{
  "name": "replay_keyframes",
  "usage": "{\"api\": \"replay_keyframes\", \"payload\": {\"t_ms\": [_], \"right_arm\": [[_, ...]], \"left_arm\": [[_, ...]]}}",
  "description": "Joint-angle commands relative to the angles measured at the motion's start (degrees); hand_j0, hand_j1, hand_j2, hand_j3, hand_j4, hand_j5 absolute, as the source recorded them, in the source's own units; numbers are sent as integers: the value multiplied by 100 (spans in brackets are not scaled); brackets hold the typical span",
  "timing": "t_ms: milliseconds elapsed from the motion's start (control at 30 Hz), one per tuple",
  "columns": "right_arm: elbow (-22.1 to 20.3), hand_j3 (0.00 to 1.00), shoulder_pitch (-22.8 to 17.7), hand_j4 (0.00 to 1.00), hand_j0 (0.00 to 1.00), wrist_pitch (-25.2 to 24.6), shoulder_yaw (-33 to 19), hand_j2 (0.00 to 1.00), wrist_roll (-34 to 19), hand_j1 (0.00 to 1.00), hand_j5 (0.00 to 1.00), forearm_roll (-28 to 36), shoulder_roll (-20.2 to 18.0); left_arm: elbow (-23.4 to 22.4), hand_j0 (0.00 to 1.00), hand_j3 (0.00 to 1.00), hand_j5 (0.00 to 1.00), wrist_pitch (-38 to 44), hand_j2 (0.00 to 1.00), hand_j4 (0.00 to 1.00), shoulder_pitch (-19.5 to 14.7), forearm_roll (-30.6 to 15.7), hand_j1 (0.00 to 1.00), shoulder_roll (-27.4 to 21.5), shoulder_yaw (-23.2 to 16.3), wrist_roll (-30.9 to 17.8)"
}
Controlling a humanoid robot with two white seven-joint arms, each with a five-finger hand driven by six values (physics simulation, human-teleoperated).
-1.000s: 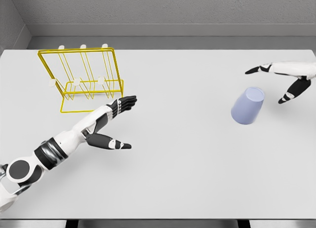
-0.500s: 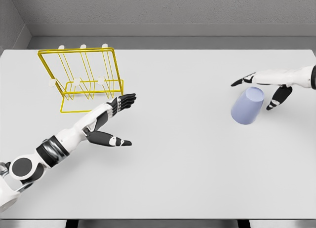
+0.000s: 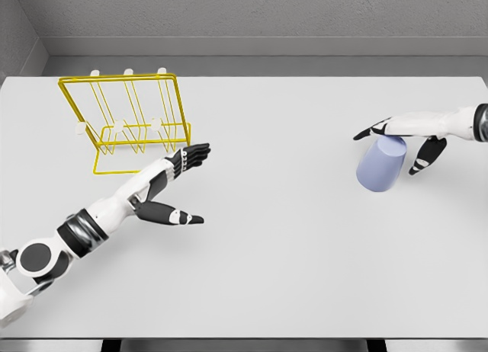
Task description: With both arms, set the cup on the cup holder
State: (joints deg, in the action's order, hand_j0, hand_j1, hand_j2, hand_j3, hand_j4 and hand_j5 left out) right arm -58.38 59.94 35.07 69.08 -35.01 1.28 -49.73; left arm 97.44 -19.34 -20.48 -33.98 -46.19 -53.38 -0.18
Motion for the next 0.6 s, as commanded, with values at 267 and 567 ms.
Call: {"api": "replay_keyframes", "payload": {"t_ms": [267, 567], "right_arm": [[-279, 100, 211, 100, 100, -7, -9, 100, 1, 100, 100, 21, -116], [-552, 100, 202, 100, 100, -7, 185, 100, 1, 100, 100, 21, -195]], "left_arm": [[-23, 100, 100, 100, 334, 100, 100, -70, -310, 100, 374, 3, 0], [364, 100, 100, 100, -377, 100, 100, 18, -337, 100, -66, 47, -167]]}}
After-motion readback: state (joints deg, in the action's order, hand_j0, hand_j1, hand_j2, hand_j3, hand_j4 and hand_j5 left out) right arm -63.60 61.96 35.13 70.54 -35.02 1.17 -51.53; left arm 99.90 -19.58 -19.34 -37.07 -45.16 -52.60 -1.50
